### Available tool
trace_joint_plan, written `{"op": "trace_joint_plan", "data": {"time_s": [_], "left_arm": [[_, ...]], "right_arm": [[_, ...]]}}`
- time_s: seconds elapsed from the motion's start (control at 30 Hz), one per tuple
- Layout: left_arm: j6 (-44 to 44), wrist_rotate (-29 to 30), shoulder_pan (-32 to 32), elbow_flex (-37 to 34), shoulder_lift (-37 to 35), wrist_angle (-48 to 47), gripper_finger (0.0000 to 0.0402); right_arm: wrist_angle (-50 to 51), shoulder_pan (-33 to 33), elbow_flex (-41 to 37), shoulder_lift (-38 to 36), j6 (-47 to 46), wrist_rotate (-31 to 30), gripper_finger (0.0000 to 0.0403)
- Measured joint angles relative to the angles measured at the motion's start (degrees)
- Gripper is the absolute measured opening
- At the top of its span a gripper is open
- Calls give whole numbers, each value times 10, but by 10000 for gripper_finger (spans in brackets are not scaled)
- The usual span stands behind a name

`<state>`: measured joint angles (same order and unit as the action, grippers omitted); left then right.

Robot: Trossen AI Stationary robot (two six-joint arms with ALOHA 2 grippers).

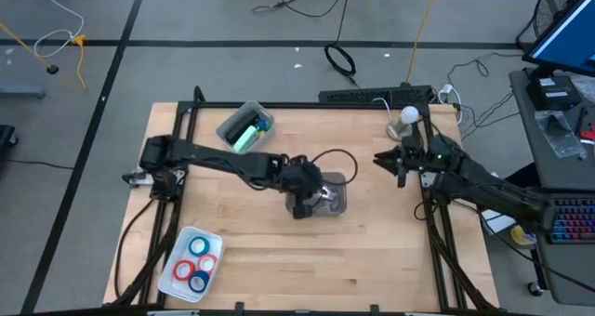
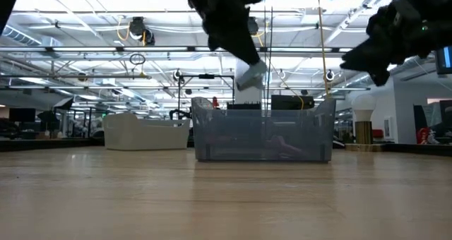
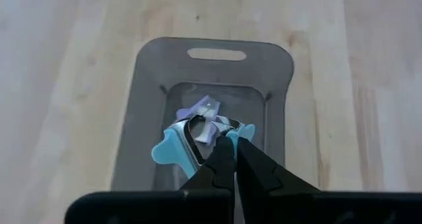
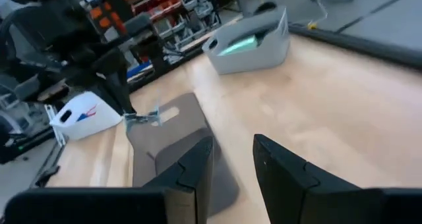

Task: Pick and place Stapler, Stapler remover, tape
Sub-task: Put the light blue staple remover into the black bin

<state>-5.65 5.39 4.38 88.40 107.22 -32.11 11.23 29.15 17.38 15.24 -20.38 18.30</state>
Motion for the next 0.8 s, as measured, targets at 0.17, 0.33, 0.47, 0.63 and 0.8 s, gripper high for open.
{"op": "trace_joint_plan", "data": {"time_s": [0.17, 0.33, 0.47, 0.63, 0.8], "left_arm": [[-29, -9, -5, 0, 22, -3, 1], [-35, -11, -18, 0, 37, -30, 0], [-31, -20, -32, 0, 52, -46, 0], [-5, -25, -42, 0, 79, -55, 3], [-3, -26, -45, 0, 81, -60, 14]], "right_arm": [[-63, -7, -63, 1, -34, -2, 100], [-120, -7, -103, 1, -61, -2, 100], [-147, -7, -118, 1, -83, -1, 100], [-165, -7, -133, 3, -124, -2, 100], [-167, -7, -140, 6, -154, -2, 100]]}}
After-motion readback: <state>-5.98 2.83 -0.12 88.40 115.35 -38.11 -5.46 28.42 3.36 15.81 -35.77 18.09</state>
